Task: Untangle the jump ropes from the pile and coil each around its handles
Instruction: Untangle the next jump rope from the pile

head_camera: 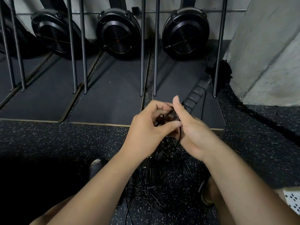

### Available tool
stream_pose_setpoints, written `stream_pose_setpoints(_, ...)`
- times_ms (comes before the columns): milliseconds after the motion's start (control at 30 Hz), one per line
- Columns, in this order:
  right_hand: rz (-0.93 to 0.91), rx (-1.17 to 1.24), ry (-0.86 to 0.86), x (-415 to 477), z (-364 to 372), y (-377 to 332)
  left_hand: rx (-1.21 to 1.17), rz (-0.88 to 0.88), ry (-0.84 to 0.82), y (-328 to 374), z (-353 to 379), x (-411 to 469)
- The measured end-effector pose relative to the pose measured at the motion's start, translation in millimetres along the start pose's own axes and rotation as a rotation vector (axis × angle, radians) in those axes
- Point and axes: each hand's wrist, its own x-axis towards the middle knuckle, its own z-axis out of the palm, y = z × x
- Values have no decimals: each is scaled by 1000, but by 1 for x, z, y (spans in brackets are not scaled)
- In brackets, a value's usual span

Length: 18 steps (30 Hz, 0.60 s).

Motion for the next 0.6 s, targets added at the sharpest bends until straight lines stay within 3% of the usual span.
stream_pose_setpoints(133,9,-125,3,1,2,5,80,-27,-60,-1,-3,-1)
stream_pose_setpoints(300,43,-189,-14,-3,2,4,10,-78,-199,2,-14,2)
stream_pose_setpoints(433,82,-215,-1,-3,1,2,-80,-147,-189,3,-15,3)
stream_pose_setpoints(600,93,-316,19,-4,-1,4,12,-109,-144,-1,-9,5)
